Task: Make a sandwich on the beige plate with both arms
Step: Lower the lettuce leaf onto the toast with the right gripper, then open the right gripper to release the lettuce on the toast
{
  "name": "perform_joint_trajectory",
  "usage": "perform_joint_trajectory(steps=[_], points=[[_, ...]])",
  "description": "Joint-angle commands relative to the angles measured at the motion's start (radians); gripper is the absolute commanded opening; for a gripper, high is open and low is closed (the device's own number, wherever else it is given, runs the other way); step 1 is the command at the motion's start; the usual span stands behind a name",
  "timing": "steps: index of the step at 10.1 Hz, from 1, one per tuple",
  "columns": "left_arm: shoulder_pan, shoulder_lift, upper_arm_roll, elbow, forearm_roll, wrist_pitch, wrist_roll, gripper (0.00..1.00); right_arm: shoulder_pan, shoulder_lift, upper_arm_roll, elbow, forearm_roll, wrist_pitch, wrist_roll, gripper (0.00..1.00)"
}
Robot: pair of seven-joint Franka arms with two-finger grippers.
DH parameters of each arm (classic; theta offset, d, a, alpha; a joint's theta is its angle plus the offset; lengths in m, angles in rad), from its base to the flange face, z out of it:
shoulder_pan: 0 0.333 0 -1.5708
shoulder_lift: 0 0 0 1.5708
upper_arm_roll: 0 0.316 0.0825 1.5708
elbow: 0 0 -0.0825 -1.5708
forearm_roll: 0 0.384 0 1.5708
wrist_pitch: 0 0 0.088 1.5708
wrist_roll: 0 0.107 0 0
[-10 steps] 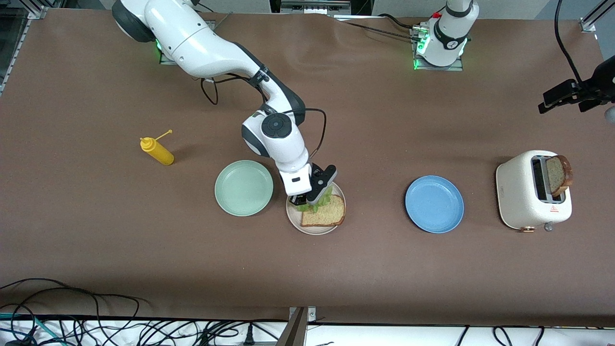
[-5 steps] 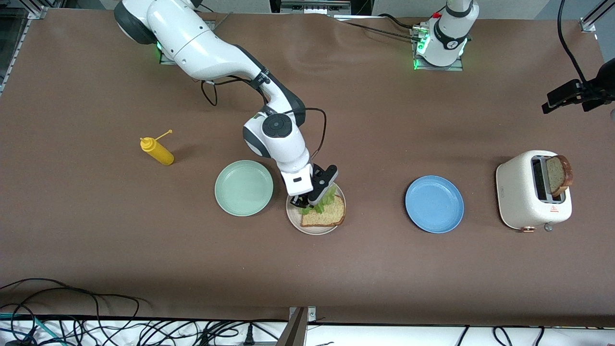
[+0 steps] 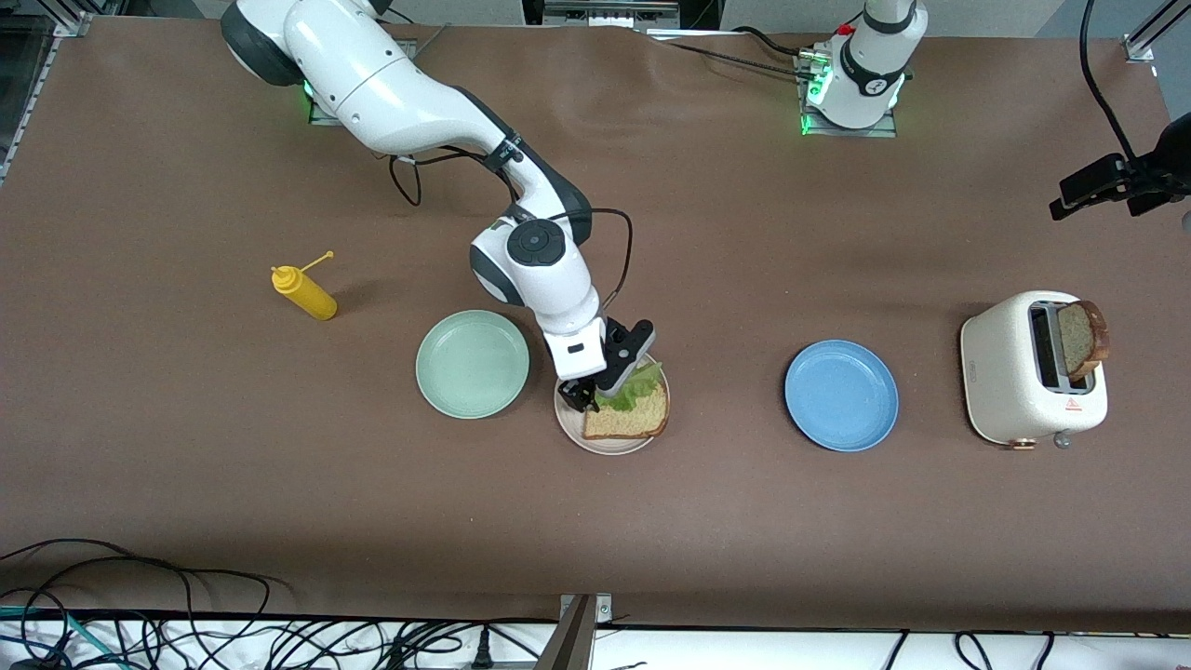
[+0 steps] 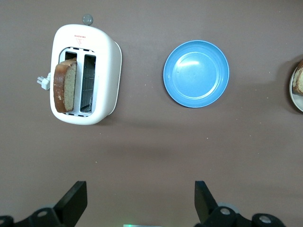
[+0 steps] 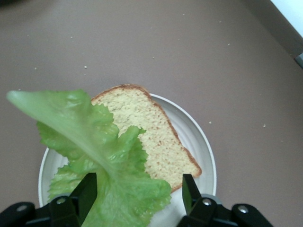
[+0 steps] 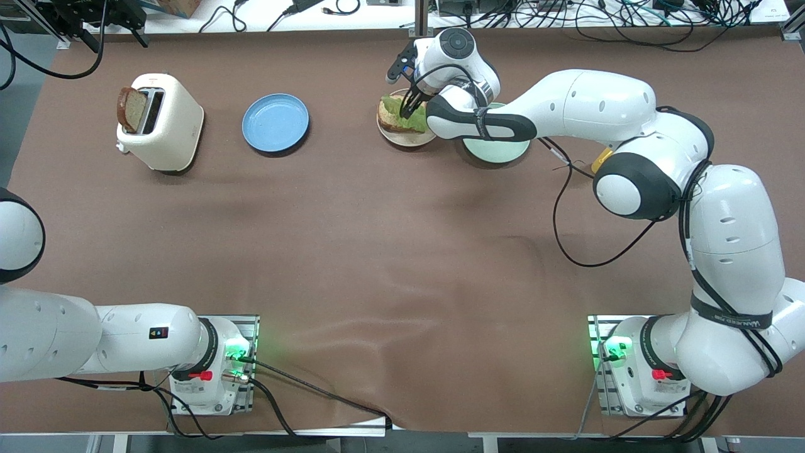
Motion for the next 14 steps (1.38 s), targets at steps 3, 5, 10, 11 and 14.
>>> perform_joint_trajectory(steps=[3,5,10,11,14], points=[[0.004,0.0,-0.006,0.009,0.025,-0.015,-0.006,1.0,-0.033,0.02,0.0,0.039,0.0,0.029,-0.01,0.85],[0.004,0.0,-0.006,0.009,0.025,-0.015,-0.006,1.0,-0.034,0.023,-0.002,0.036,0.0,0.077,0.001,0.85],[0.004,0.0,-0.006,0.009,0.025,-0.015,-0.006,1.0,-0.024,0.032,0.001,0.024,0.002,0.076,0.056,0.89],[0.004,0.0,-0.006,0.009,0.025,-0.015,-0.006,1.0,-0.024,0.032,0.001,0.021,0.002,0.076,0.056,0.96],[0.004,0.0,-0.005,0.009,0.025,-0.015,-0.006,1.0,-0.023,0.031,0.001,0.013,0.049,0.074,0.058,1.0]])
